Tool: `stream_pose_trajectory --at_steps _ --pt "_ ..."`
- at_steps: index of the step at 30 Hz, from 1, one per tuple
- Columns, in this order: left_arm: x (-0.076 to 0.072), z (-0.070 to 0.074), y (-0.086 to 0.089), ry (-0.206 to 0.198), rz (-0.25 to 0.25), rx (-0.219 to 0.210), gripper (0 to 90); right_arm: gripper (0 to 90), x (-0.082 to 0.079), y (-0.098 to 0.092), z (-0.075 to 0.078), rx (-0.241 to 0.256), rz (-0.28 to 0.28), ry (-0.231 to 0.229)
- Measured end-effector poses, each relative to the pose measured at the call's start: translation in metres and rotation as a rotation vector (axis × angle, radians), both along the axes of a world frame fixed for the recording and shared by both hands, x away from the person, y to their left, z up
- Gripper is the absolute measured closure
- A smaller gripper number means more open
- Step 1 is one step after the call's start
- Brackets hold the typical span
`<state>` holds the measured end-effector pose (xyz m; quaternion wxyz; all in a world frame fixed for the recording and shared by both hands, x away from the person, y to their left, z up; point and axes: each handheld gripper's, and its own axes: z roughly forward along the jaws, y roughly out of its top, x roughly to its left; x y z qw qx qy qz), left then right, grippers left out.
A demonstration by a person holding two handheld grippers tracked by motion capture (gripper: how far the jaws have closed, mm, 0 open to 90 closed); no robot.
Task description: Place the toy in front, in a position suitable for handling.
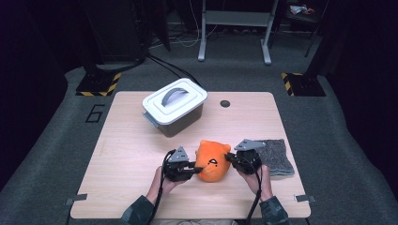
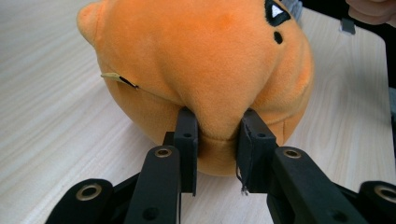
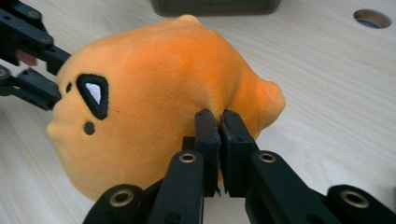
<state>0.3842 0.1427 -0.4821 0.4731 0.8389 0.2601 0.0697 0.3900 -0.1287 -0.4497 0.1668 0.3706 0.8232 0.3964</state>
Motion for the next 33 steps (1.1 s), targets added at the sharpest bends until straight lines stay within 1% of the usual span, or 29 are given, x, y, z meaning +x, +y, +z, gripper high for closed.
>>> stream_pose_trajectory --at_steps 1,2,4,6,7,8,9,10,11,13,14,15,17,19,20,21,23,24,25,26,27,29,30,31,32,33 --pt "-0.001 0.002 0.000 -0.003 0.001 -0.004 72.0 86.9 0.001 0.001 0.003 -0.008 0.000 0.000" --pt "-0.002 0.005 -0.001 -0.015 0.011 -0.003 71.9 86.9 0.002 0.002 0.005 -0.003 -0.004 -0.010" --pt "-0.004 0.009 -0.002 -0.013 0.023 -0.011 71.7 86.9 0.004 0.003 0.011 -0.013 -0.001 -0.024" --pt "-0.005 0.014 -0.004 -0.019 0.026 -0.003 71.4 86.9 0.008 0.004 0.016 -0.023 0.004 -0.032" --pt "-0.006 0.016 -0.004 -0.027 0.036 -0.006 71.3 86.9 0.009 0.005 0.017 -0.022 0.003 -0.035" --pt "-0.006 0.018 -0.005 -0.025 0.043 -0.008 71.3 86.9 0.011 0.005 0.020 -0.021 0.011 -0.046" --pt "-0.007 0.019 -0.006 -0.028 0.051 -0.006 71.2 86.9 0.013 0.006 0.021 -0.021 0.008 -0.044" --pt "-0.007 0.020 -0.007 -0.024 0.054 -0.011 71.1 86.9 0.015 0.006 0.023 -0.021 0.013 -0.045" --pt "-0.007 0.021 -0.008 -0.029 0.060 -0.006 71.0 86.9 0.018 0.007 0.025 -0.023 0.019 -0.045" --pt "-0.009 0.021 -0.010 -0.026 0.063 -0.011 70.7 86.9 0.021 0.008 0.028 -0.027 0.026 -0.058" --pt "-0.009 0.021 -0.011 -0.026 0.062 -0.007 70.5 86.9 0.023 0.009 0.029 -0.037 0.033 -0.060" --pt "-0.010 0.020 -0.012 -0.035 0.064 -0.007 70.4 86.9 0.025 0.010 0.029 -0.039 0.036 -0.062" --pt "-0.010 0.018 -0.014 -0.026 0.063 -0.008 70.3 86.8 0.030 0.012 0.028 -0.071 0.045 -0.058" --pt "-0.010 0.013 -0.018 -0.018 0.064 0.001 70.2 86.8 0.033 0.014 0.024 -0.066 0.043 -0.045" --pt "-0.010 0.010 -0.020 -0.010 0.067 0.005 70.0 86.7 0.036 0.015 0.021 -0.084 0.049 -0.038" --pt "-0.010 0.004 -0.022 -0.003 0.068 0.017 69.9 86.7 0.037 0.015 0.018 -0.075 0.040 -0.027" --pt "-0.008 -0.006 -0.025 0.028 0.072 0.030 69.1 86.2 0.042 0.018 0.008 -0.085 0.038 -0.009" --pt "-0.009 -0.010 -0.025 0.031 0.073 0.016 68.3 86.1 0.045 0.019 -0.001 -0.089 0.032 0.012" --pt "-0.008 -0.010 -0.025 0.033 0.077 0.006 67.8 86.0 0.046 0.018 -0.006 -0.078 0.039 0.018" --pt "-0.008 -0.009 -0.024 0.035 0.079 -0.001 66.7 85.6 0.047 0.016 -0.008 -0.053 0.031 0.014" --pt "-0.008 -0.009 -0.024 0.032 0.075 0.002 65.5 84.3 0.047 0.015 -0.009 -0.042 0.027 0.018" --pt "-0.007 -0.007 -0.023 0.035 0.067 0.008 60.4 81.7 0.047 0.011 -0.009 -0.029 0.010 0.023" --pt "-0.007 -0.006 -0.022 0.035 0.057 0.015 58.1 78.5 0.047 0.009 -0.008 -0.033 0.010 0.027" --pt "-0.007 -0.005 -0.021 0.037 0.061 0.024 54.6 73.3 0.046 0.008 -0.007 -0.043 0.006 0.020" --pt "-0.007 -0.004 -0.020 0.035 0.049 0.033 48.6 71.6 0.046 0.007 -0.006 -0.046 -0.009 0.016" --pt "-0.008 -0.002 -0.018 0.034 0.044 0.026 46.1 67.3 0.045 0.005 -0.005 -0.049 -0.013 0.016"
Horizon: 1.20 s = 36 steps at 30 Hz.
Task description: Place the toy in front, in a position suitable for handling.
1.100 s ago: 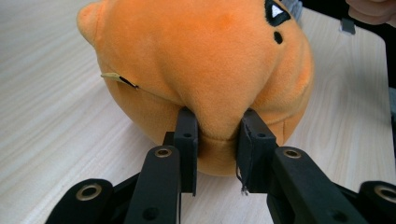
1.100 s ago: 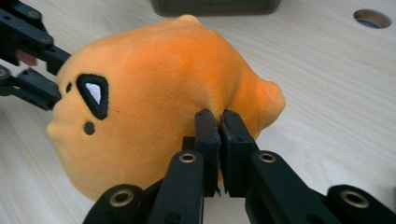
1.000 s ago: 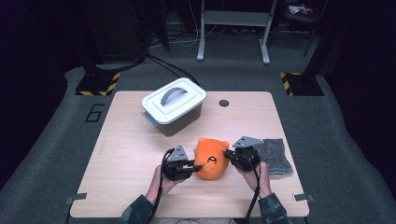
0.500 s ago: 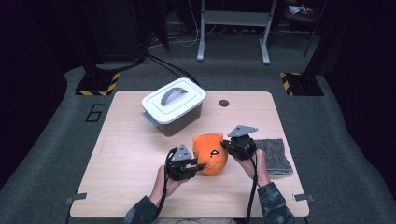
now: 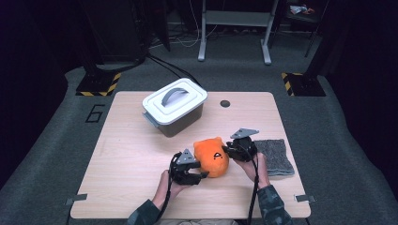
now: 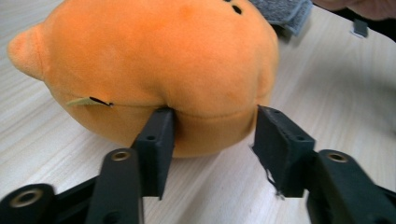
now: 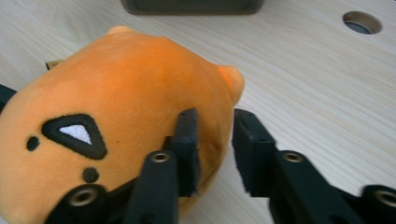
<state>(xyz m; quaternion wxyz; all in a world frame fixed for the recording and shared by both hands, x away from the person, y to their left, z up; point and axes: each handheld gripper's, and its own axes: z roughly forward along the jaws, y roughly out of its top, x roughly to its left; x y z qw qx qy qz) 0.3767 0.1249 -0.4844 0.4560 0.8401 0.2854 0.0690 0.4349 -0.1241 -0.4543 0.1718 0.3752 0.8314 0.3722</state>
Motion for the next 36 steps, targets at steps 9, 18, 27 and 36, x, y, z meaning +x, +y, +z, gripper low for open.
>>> stream_pose_trajectory --at_steps 9,18,27,36 --pt "0.012 0.023 0.023 -0.034 0.048 -0.038 30.6 36.4 -0.015 -0.015 0.010 0.057 -0.057 0.000" --pt "0.051 0.025 0.028 0.008 0.076 -0.015 22.4 14.8 -0.045 -0.011 0.014 0.076 -0.086 0.036" --pt "0.083 0.024 0.023 0.071 0.064 -0.012 20.5 13.6 -0.063 0.006 0.004 0.073 -0.067 0.060" --pt "0.087 0.014 0.017 0.161 -0.007 -0.030 37.1 27.8 -0.056 0.017 -0.011 0.056 -0.041 0.092"
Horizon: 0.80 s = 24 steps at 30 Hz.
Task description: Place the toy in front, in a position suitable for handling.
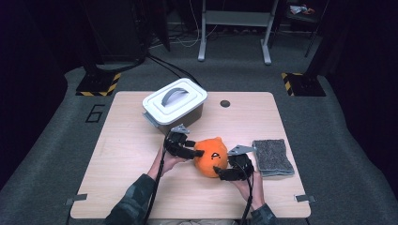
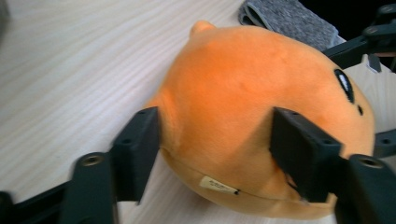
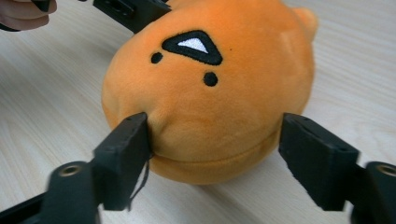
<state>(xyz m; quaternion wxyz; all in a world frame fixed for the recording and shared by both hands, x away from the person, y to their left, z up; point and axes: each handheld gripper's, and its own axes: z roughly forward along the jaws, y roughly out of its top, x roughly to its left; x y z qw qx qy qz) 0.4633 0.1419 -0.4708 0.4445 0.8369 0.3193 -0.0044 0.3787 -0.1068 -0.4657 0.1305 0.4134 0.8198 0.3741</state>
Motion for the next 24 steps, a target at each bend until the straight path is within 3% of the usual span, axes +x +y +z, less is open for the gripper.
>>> stream_pose_trajectory --at_steps 2,7,12,18,24 --pt "-0.002 -0.001 -0.002 -0.006 -0.016 0.007 41.7 33.6 0.000 0.001 -0.003 -0.002 0.006 0.003" --pt "-0.007 -0.004 -0.007 -0.009 -0.032 0.021 63.6 51.8 0.003 0.001 -0.011 -0.002 0.007 0.021" --pt "-0.011 -0.005 -0.008 -0.023 -0.020 0.013 73.1 62.0 0.002 0.002 -0.012 -0.015 0.002 0.008" --pt "-0.019 0.001 -0.006 -0.087 -0.010 0.033 77.3 67.4 -0.001 0.000 -0.007 0.015 0.002 -0.023" --pt "-0.030 0.013 -0.006 -0.129 0.018 0.000 77.8 67.1 -0.001 -0.005 0.008 0.006 0.012 -0.075"
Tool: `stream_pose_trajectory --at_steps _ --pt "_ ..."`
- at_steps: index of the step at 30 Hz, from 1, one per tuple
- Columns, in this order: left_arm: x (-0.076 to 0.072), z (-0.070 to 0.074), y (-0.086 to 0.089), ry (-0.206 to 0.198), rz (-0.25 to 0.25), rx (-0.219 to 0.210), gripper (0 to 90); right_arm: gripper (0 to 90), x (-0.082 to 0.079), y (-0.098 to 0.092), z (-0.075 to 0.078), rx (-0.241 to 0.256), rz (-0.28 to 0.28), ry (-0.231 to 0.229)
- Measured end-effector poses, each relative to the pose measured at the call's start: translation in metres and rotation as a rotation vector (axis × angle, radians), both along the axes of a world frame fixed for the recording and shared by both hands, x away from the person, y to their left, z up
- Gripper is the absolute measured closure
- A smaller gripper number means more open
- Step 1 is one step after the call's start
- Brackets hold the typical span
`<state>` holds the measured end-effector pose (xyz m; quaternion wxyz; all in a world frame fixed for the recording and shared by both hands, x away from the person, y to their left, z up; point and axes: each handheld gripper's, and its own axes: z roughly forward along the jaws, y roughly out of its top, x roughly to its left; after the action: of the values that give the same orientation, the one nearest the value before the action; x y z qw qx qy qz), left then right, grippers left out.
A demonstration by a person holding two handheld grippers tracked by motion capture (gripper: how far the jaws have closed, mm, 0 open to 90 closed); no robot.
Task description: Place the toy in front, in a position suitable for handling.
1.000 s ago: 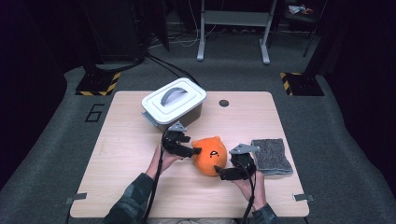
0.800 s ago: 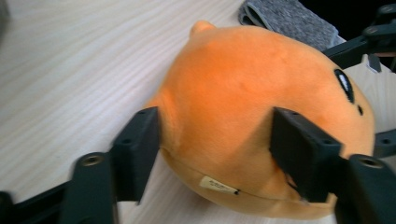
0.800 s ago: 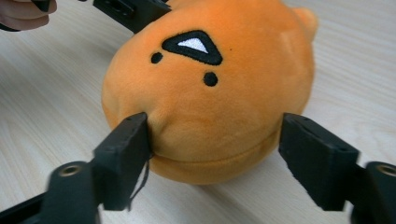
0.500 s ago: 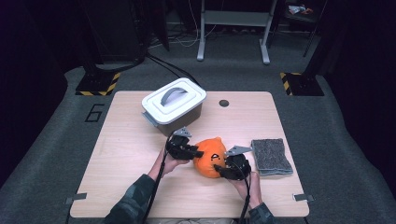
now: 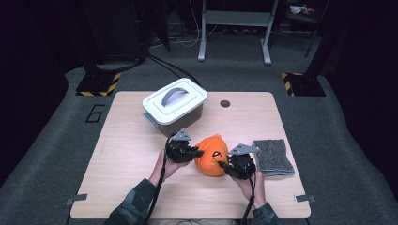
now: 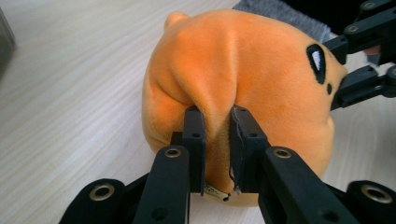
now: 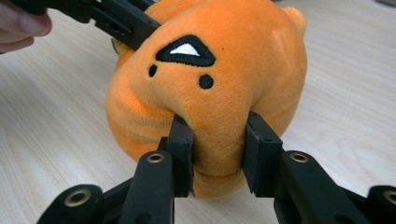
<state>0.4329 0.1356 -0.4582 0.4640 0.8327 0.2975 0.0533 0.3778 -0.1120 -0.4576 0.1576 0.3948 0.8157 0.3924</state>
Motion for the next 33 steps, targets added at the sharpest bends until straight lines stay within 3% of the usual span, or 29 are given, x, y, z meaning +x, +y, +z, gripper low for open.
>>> stream_pose_trajectory --at_steps 10,14,17,22,26,31,33 --pt "-0.015 0.016 -0.005 -0.045 0.040 -0.016 78.2 65.8 0.009 -0.009 0.022 -0.038 0.014 -0.040" --pt "-0.018 0.015 -0.004 -0.047 0.057 -0.008 78.3 63.4 0.016 -0.006 0.025 -0.070 0.028 -0.026" --pt "-0.020 0.010 -0.006 -0.051 0.075 0.001 78.4 62.3 0.023 -0.004 0.022 -0.103 0.042 -0.012" --pt "-0.021 -0.009 -0.009 -0.004 0.102 0.017 78.4 59.5 0.038 -0.003 0.004 -0.125 0.057 0.033" --pt "-0.022 -0.012 -0.007 0.000 0.134 0.009 78.1 49.9 0.042 -0.008 -0.006 -0.087 0.048 0.065" --pt "-0.023 -0.010 -0.008 -0.014 0.161 0.021 76.1 22.9 0.036 -0.017 -0.002 -0.082 0.010 0.080" --pt "-0.022 -0.011 -0.007 -0.021 0.165 0.025 75.5 21.5 0.029 -0.019 0.002 -0.057 -0.020 0.052"
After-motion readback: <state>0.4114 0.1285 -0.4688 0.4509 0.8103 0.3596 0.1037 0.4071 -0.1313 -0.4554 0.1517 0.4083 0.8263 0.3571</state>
